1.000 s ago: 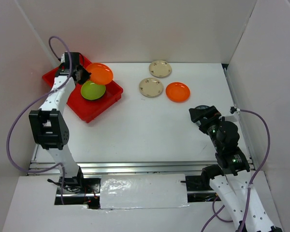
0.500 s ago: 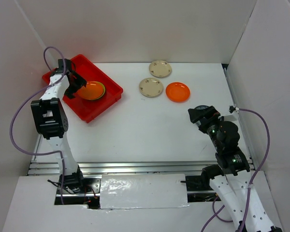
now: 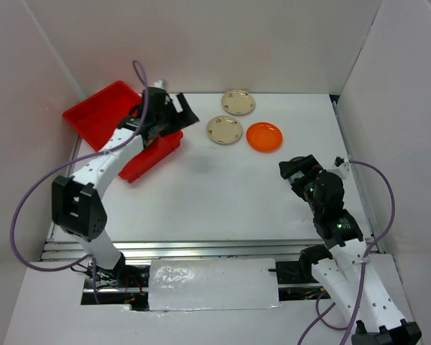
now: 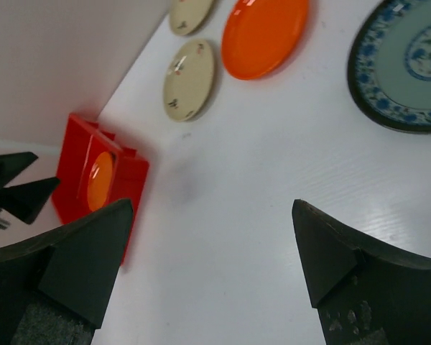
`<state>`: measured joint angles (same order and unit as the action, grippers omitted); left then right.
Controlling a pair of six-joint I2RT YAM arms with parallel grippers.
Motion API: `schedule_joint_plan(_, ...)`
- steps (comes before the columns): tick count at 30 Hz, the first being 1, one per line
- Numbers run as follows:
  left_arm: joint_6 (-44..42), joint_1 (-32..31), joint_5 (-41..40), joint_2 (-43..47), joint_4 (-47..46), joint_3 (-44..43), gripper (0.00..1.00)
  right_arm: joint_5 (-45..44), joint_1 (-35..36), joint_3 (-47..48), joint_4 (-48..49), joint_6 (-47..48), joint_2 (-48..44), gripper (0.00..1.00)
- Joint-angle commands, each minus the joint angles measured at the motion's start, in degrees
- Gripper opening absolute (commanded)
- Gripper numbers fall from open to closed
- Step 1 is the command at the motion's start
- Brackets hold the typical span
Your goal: Place the plates into the plastic bin on the countertop
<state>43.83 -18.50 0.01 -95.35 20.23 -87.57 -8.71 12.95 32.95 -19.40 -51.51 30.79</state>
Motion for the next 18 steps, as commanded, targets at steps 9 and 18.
schedule_joint_plan(9,1.6,-16.0,27.9,-32.9,-15.2,-15.6,0.99,-23.4,-0.7,5.9,-17.1,-10.3,-7.1,1.00)
schedule_joint_plan(18,7.8,-21.6,25.2,-38.5,-23.5,-17.7,0.98,-22.9,-2.0,4.2,-16.6,-11.9,-3.0,1.00)
